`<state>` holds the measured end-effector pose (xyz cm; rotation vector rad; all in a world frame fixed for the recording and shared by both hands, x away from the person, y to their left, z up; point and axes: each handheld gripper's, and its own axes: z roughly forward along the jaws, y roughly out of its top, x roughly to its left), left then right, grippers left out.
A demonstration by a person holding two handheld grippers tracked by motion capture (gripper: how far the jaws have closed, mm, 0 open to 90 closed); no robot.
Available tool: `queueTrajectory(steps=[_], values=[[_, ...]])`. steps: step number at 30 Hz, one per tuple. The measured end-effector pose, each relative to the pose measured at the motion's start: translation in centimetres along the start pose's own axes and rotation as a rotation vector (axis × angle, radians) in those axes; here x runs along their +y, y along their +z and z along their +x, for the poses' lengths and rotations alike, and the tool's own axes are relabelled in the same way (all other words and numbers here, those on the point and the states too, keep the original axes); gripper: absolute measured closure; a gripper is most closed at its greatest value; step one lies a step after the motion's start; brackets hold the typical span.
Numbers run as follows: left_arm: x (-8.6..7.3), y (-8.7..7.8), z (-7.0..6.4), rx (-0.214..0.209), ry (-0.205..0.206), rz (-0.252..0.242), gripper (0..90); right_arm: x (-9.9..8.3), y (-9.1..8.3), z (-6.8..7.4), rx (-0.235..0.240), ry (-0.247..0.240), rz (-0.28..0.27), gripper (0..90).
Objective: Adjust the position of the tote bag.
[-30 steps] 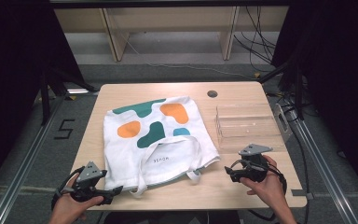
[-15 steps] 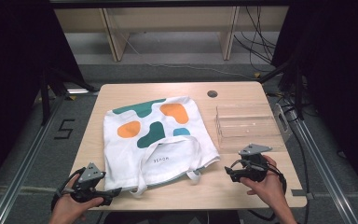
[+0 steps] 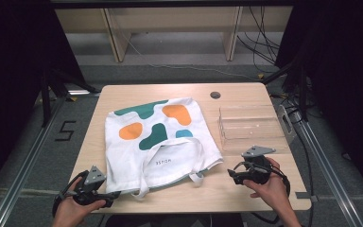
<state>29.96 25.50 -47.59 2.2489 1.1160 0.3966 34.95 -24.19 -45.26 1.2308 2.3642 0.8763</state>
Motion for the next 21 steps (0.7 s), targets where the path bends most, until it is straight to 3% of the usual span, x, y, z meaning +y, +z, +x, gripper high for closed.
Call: queueTrajectory(steps=[4,5,7,8,9,11,13,14,15,16,21], values=[[0.1,0.1,0.1,0.013,0.001,-0.003,30.8,0.1,0.0,0.1,0.003,0.001,0.014,22.6],[0.3,-0.3,0.4,0.026,0.012,-0.022,46.4,0.1,0.0,0.1,0.000,-0.022,0.004,22.7],[0.3,-0.6,0.6,0.024,0.021,-0.033,67.1,0.1,0.1,0.2,0.001,-0.029,0.002,23.3],[0.4,-0.8,0.8,0.038,0.051,-0.043,75.0,0.2,0.2,0.4,0.007,-0.015,0.005,23.6],[0.5,-1.0,1.2,-0.006,0.005,-0.063,75.9,0.2,0.3,0.4,0.003,-0.044,0.006,24.2],[0.5,-1.1,1.5,-0.011,0.017,-0.058,76.8,0.4,0.3,0.7,0.009,-0.027,0.005,24.9],[0.6,-1.3,1.7,-0.011,0.014,-0.067,77.2,1.0,1.3,1.0,0.003,-0.070,0.003,27.4],[0.6,-1.2,1.7,-0.018,-0.011,-0.075,77.2,1.3,1.6,1.1,0.003,-0.076,0.022,28.4],[0.7,-1.3,1.9,-0.020,0.008,-0.070,77.4,1.5,2.0,1.1,-0.006,-0.102,0.016,29.3],[0.7,-1.4,2.0,-0.024,-0.019,-0.077,77.6,1.7,2.4,1.2,-0.010,-0.100,0.006,30.2],[0.7,-1.6,2.3,-0.019,-0.029,-0.103,78.6,2.4,3.5,1.4,-0.006,-0.128,0.033,34.2]])
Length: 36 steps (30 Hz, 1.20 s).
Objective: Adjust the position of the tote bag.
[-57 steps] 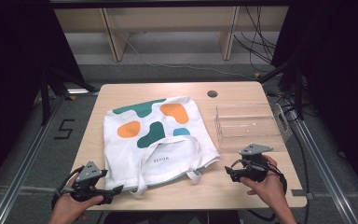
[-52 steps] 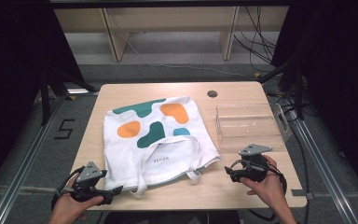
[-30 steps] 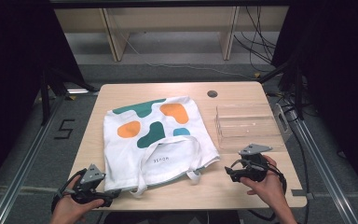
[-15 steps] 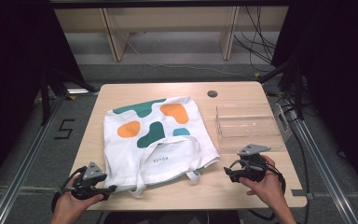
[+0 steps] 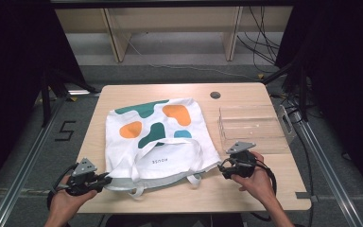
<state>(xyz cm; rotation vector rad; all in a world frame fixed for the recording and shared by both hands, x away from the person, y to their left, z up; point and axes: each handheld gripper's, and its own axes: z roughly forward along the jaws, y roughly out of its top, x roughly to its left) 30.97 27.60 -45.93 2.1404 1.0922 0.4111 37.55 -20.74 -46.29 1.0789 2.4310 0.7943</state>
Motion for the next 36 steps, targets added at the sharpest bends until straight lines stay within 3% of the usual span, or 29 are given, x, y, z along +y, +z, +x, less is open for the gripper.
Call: queueTrajectory(steps=[1,2,7,8,10,11,12,13,14,15,16,18,19,20,21,22,25,29,34,36], values=[[0.0,0.2,-0.2,0.009,-0.017,-0.025,78.6,0.3,0.5,-0.1,-0.004,0.001,0.019,34.3],[0.0,-0.1,0.1,0.003,0.024,0.004,78.7,0.5,0.7,-0.2,0.006,0.012,0.031,34.2],[0.0,0.2,-0.2,0.002,-0.008,-0.007,78.9,1.3,1.3,-0.2,0.009,0.048,0.041,37.8],[0.1,0.0,0.0,0.006,0.045,0.021,78.8,1.6,1.4,0.0,0.005,0.034,0.043,40.0],[0.0,0.1,0.0,0.007,0.024,0.003,78.9,2.3,1.9,0.2,-0.017,-0.017,0.039,42.6],[0.0,0.1,0.0,0.007,0.024,0.003,78.9,2.6,2.1,0.3,-0.027,-0.023,0.041,45.6],[0.0,0.3,0.0,0.014,-0.003,-0.005,78.9,2.6,2.1,0.3,-0.027,-0.023,0.041,45.6],[0.0,0.1,0.3,0.003,0.019,0.016,78.9,3.0,3.0,0.4,-0.029,-0.066,0.052,56.4],[-0.1,0.1,0.2,0.001,0.008,0.009,78.9,3.1,3.2,0.7,-0.018,-0.075,0.067,63.8],[-0.1,0.1,0.2,0.001,0.008,0.009,78.9,3.1,3.2,0.7,-0.018,-0.075,0.067,63.8],[0.0,0.2,0.4,0.002,0.033,0.022,78.9,3.3,3.4,1.0,-0.022,-0.122,0.068,71.3],[0.0,0.2,0.4,0.003,0.033,0.027,79.2,3.3,3.2,1.4,-0.045,-0.175,0.085,76.5],[-0.1,0.3,0.5,0.010,0.039,0.011,79.3,3.1,3.0,1.7,-0.046,-0.174,0.092,77.9],[-0.1,0.3,0.5,0.013,0.024,0.015,79.4,2.9,2.8,1.9,-0.046,-0.181,0.097,78.5],[0.0,0.2,0.7,0.017,0.037,0.021,79.5,2.7,2.6,1.9,-0.046,-0.206,0.084,78.8],[-0.1,0.4,0.7,0.025,0.005,-0.002,79.6,2.5,2.2,2.2,-0.041,-0.211,0.079,78.9],[-0.1,0.3,1.1,0.044,0.025,-0.001,79.6,2.0,1.3,2.9,-0.026,-0.227,0.076,79.3],[-0.2,1.1,1.8,0.065,0.024,0.053,74.6,0.7,-0.1,4.7,0.019,-0.241,0.061,79.0],[0.2,2.2,2.3,0.060,0.035,0.076,63.9,0.2,0.7,4.3,0.062,-0.205,0.054,70.6],[0.3,2.4,2.4,0.053,0.043,0.081,63.9,0.4,1.0,4.1,0.065,-0.221,0.055,69.8]])
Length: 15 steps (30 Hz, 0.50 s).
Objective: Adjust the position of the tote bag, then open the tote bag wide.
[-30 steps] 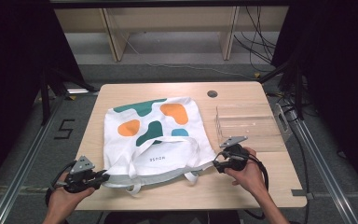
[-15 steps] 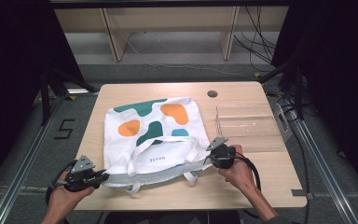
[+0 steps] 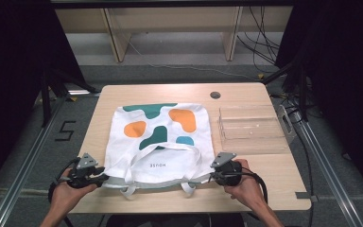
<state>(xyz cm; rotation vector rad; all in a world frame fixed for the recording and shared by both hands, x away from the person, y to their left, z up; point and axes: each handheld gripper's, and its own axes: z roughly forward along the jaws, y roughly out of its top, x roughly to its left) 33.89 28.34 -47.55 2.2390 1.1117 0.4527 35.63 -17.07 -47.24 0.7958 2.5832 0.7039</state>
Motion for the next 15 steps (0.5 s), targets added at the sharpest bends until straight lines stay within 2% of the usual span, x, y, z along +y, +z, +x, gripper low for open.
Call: queueTrajectory(steps=[1,2,3,4,5,7,8,9,10,12,14,15], values=[[0.1,0.2,0.2,0.004,0.014,0.009,65.1,0.3,0.7,0.0,-0.008,-0.009,0.005,70.4],[0.3,0.4,0.5,-0.014,0.010,0.011,70.2,0.5,0.9,-0.1,-0.004,-0.015,0.020,72.5],[0.3,0.6,0.5,-0.027,-0.012,0.012,76.4,0.5,1.0,-0.2,-0.005,-0.028,0.016,76.4],[0.3,0.5,0.6,-0.017,0.013,0.031,79.9,0.5,1.1,-0.4,-0.015,-0.055,-0.007,79.7],[0.3,0.6,0.6,-0.020,0.012,0.031,82.8,0.5,0.8,-0.3,0.001,-0.020,-0.002,81.3],[0.3,0.6,0.4,-0.013,0.001,0.014,84.2,0.4,0.6,-0.3,-0.018,-0.009,-0.021,82.5],[0.4,0.2,0.5,-0.013,0.026,0.019,85.4,0.7,0.1,-0.4,-0.005,-0.009,-0.026,83.7],[0.4,0.2,0.4,-0.016,0.019,0.002,85.5,0.8,-0.2,-0.3,0.003,-0.007,-0.020,83.7],[0.4,0.0,0.5,-0.023,0.021,0.008,85.6,0.8,-0.4,-0.6,-0.005,-0.008,-0.042,83.8],[0.4,-0.2,0.4,-0.039,-0.008,0.002,85.7,0.8,-0.8,-0.7,-0.015,0.008,-0.063,83.8],[0.4,-0.4,0.4,-0.042,-0.004,0.008,85.7,0.9,-1.0,-0.7,-0.009,0.009,-0.065,83.8],[0.5,-0.5,0.2,-0.039,-0.002,0.005,85.7,0.9,-1.1,-0.8,-0.003,0.003,-0.084,83.8]])
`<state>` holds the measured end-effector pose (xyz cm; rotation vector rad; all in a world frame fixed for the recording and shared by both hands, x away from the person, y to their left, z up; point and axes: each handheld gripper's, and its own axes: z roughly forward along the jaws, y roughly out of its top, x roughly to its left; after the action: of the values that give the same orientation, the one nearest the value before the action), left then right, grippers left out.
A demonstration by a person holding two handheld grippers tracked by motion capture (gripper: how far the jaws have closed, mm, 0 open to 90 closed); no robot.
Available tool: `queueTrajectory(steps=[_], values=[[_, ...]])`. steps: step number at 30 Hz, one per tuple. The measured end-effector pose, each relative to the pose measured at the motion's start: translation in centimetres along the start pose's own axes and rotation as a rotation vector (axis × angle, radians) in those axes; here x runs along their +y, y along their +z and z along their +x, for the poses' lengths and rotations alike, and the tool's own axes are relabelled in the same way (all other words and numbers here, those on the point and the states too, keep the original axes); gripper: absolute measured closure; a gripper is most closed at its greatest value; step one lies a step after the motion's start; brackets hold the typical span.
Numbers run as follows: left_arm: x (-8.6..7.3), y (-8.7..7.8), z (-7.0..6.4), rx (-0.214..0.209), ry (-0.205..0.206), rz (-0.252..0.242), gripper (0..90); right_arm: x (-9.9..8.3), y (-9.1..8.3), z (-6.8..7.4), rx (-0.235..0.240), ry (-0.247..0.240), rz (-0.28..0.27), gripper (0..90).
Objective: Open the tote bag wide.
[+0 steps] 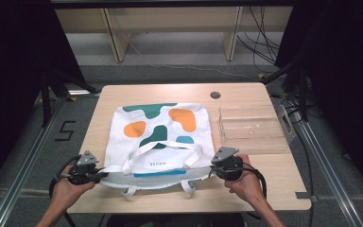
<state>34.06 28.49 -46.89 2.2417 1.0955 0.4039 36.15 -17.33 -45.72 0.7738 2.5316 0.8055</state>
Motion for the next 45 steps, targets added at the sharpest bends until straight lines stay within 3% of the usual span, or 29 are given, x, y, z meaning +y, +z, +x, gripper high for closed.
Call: queueTrajectory(steps=[1,3,8,15,20,22,23,24,25,26,27,28,29,30,32,33,34,35,36,39,41,42,45], values=[[0.0,-0.1,-0.1,-0.001,0.007,-0.001,85.7,0.0,-0.2,0.1,-0.005,0.027,-0.008,83.8],[0.0,-0.2,-0.3,-0.003,0.015,0.001,85.7,0.2,-0.8,-0.1,0.007,0.018,0.003,84.1],[0.2,-0.7,-0.7,-0.008,0.040,-0.013,86.0,0.6,-2.0,-0.3,0.012,0.020,-0.036,84.6],[2.2,-2.0,-0.3,-0.019,0.085,-0.015,86.2,4.3,-4.8,-2.5,0.041,-0.009,-0.015,86.1],[5.6,-4.8,1.0,-0.030,0.109,-0.007,86.3,7.6,-6.8,-4.4,0.044,-0.050,0.011,86.6],[6.9,-5.9,1.4,-0.020,0.148,0.007,86.4,8.9,-7.6,-4.9,0.055,-0.079,-0.001,86.6],[7.4,-6.3,1.4,-0.009,0.149,-0.012,86.4,9.7,-8.3,-5.2,0.064,-0.074,0.024,86.7],[8.0,-6.8,1.6,-0.010,0.174,-0.004,86.4,10.3,-8.8,-5.5,0.063,-0.084,0.021,86.7],[8.0,-6.8,1.6,-0.010,0.174,-0.004,86.4,10.3,-8.8,-5.5,0.063,-0.084,0.021,86.7],[8.7,-7.1,1.8,-0.006,0.207,-0.020,86.4,10.9,-9.2,-5.8,0.039,-0.083,-0.001,86.7],[9.8,-7.9,1.9,-0.010,0.196,-0.011,86.4,12.0,-10.2,-6.5,0.029,-0.085,-0.007,86.8],[9.8,-7.9,1.9,-0.010,0.196,-0.011,86.4,12.0,-10.2,-6.5,0.029,-0.085,-0.007,86.8],[11.0,-8.7,2.3,-0.012,0.216,-0.013,86.4,12.9,-11.2,-7.1,0.029,-0.092,-0.004,86.8],[11.0,-8.7,2.3,-0.012,0.216,-0.013,86.4,12.9,-11.2,-7.1,0.029,-0.092,-0.004,86.8],[12.2,-9.6,2.4,-0.003,0.231,-0.011,86.5,14.3,-12.5,-7.9,0.019,-0.154,0.003,87.0],[12.8,-10.1,2.5,0.006,0.246,0.000,86.5,14.3,-12.5,-7.9,0.019,-0.154,0.003,87.0],[13.3,-10.6,2.5,0.005,0.247,0.017,86.5,14.7,-13.1,-7.9,0.021,-0.114,0.023,87.0],[14.0,-11.0,2.6,0.019,0.277,0.006,86.6,15.5,-13.9,-8.4,0.022,-0.110,0.017,87.1],[15.0,-12.0,2.5,0.034,0.268,0.011,86.6,15.9,-14.2,-8.8,0.017,-0.154,-0.010,87.1],[16.5,-13.7,2.4,0.050,0.288,0.009,86.7,16.8,-15.5,-9.3,0.019,-0.102,0.002,87.2],[16.9,-14.1,2.3,0.059,0.288,0.003,86.6,17.1,-15.8,-9.6,0.017,-0.109,-0.004,87.2],[17.3,-14.7,2.2,0.062,0.309,0.009,86.6,17.3,-16.1,-9.8,0.018,-0.122,-0.008,87.3],[17.9,-16.0,1.9,0.076,0.307,0.007,86.7,18.0,-17.3,-9.6,0.010,-0.094,-0.004,87.4]])
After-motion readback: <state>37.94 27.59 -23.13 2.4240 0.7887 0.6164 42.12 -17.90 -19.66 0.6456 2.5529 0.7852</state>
